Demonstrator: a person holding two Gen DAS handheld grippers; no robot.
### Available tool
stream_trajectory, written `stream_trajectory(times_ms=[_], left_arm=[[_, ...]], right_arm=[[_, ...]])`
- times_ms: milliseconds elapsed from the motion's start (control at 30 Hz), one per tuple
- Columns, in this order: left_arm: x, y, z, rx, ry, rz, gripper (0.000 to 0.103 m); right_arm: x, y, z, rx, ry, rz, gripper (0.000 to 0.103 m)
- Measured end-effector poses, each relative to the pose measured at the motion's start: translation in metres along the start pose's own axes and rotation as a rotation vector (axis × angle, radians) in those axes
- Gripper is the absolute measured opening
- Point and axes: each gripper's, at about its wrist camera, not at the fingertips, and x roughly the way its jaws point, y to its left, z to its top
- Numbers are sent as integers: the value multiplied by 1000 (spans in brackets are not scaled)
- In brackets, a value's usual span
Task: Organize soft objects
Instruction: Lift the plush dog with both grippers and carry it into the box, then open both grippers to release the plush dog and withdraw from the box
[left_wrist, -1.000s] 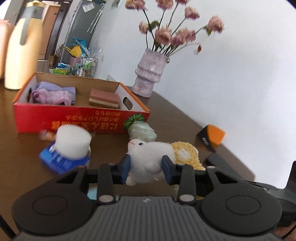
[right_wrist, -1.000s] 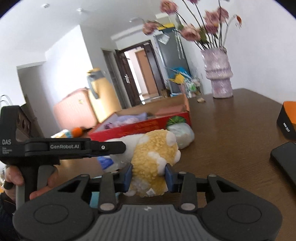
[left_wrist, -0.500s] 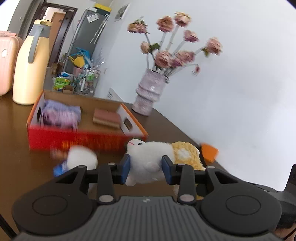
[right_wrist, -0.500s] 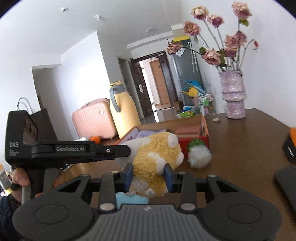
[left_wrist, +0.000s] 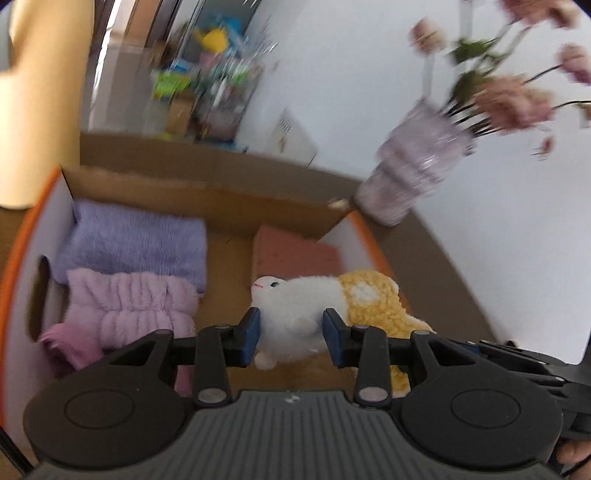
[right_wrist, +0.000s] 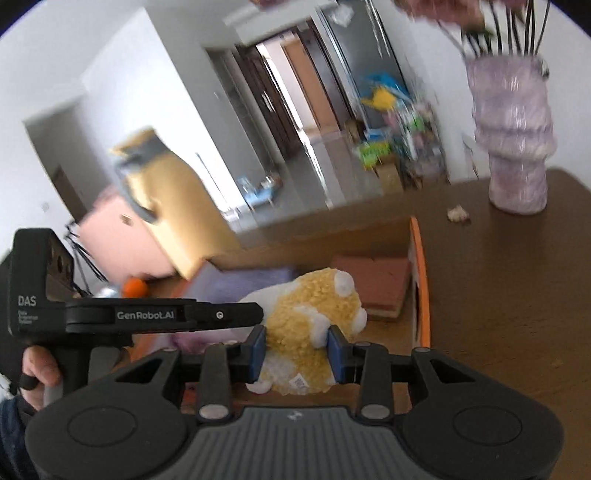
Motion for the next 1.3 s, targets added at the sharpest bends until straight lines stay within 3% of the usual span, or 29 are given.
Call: stream_trajectory(times_ms=[67, 167, 267, 367, 467, 600, 767, 833, 967, 1100, 1300], left_arm=[[28, 8, 2, -20, 46, 23, 37], [57, 6, -2, -22, 93, 16, 42], [62, -10, -6, 44, 63, 19, 46], [57, -14, -8, 68, 56, -10, 46], [35, -16, -8, 77, 27, -5, 46], [-18, -21, -1, 110, -54, 39, 49], [-98, -31, -6, 169, -176, 130, 52], [-130, -35, -20, 203, -239, 184, 65], [-188, -41, -70, 263, -402, 280, 75], [-232, -40, -132, 250, -496, 282, 82], [-277, -38, -228, 261, -535, 276, 92]], right_arm=[[21, -9, 2, -2, 38, -36, 34], [40, -7, -2, -74, 58, -161, 38], [43, 6, -10, -168, 47, -256, 45], [37, 19, -14, -247, 31, -321, 45], [15, 31, -11, -278, -4, -350, 45], [-23, 43, 9, -265, -69, -321, 47], [-84, 70, 16, -300, -163, -299, 60], [-106, 80, 9, -311, -194, -296, 61], [-147, 99, -27, -319, -265, -253, 63], [-175, 119, -83, -375, -333, -276, 63], [-219, 140, -195, -376, -402, -243, 65]])
